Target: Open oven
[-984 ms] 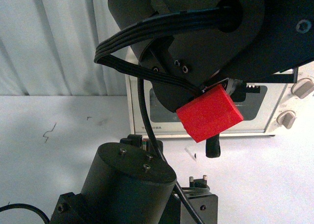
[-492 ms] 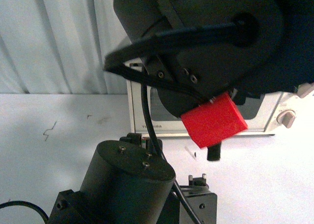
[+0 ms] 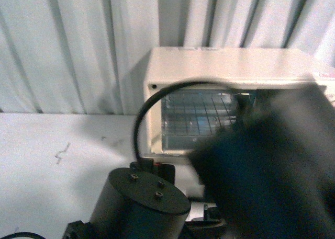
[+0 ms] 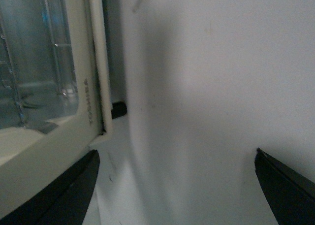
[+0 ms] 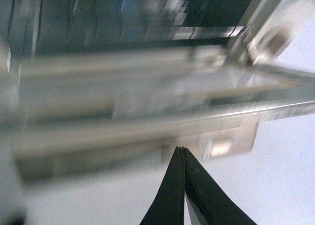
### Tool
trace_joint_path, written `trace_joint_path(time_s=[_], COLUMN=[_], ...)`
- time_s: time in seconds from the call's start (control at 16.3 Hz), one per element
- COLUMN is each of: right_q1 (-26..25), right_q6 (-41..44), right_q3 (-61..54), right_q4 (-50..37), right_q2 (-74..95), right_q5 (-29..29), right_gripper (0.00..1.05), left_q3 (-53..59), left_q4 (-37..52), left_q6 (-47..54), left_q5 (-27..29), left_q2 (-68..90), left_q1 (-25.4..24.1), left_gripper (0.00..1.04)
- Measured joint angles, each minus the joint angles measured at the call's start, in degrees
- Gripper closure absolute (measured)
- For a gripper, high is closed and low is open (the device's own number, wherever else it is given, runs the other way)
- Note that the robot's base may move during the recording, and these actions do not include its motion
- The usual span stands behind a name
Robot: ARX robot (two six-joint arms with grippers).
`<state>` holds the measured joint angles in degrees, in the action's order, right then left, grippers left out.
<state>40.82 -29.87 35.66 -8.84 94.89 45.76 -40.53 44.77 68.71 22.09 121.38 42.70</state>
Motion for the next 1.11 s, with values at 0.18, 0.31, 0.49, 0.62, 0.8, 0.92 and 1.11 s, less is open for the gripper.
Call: trace_joint_path(time_s=[0.18, 0.31, 0.49, 0.62, 0.8, 0.92, 1.11], right_q1=[-2.84, -2.82, -2.58, -2.58, -16.02, -25.75, -28.06], right_q6=[20.7, 22.64, 23.56, 23.56, 28.92, 29.53, 29.64], right_q3=[-17.25, -17.27, -17.42, -17.42, -30.91, -34.62, -35.06], right_q4=[-0.7, -0.02, -0.04, -0.02, -24.5, -18.99, -15.8], right_q2=[-43.89, -43.52, -43.25, -43.25, -56.94, -67.17, -69.48], right_q5=[-1.55, -2.01, -2.16, -2.14, -20.33, -30.21, -32.57], right_gripper=[0.7, 0.5, 0.19, 0.05, 0.57, 1.04, 1.03], left_q3=[0.09, 0.09, 0.07, 0.07, 0.04, 0.04, 0.04], left_q4=[-0.11, 0.02, 0.07, 0.04, -0.02, 0.0, 0.0], left_q6=[0.63, 0.22, 0.09, 0.07, 0.02, 0.04, 0.04], left_q5=[-0.46, -0.7, -0.55, -0.48, -0.31, -0.48, -0.5], left_q2=[-0.2, -0.2, -0.2, -0.2, -0.2, -0.2, -0.2], left_q1=[0.7, 0.7, 0.68, 0.68, 0.7, 0.7, 0.7], left_gripper=[0.07, 0.07, 0.07, 0.07, 0.07, 0.07, 0.07])
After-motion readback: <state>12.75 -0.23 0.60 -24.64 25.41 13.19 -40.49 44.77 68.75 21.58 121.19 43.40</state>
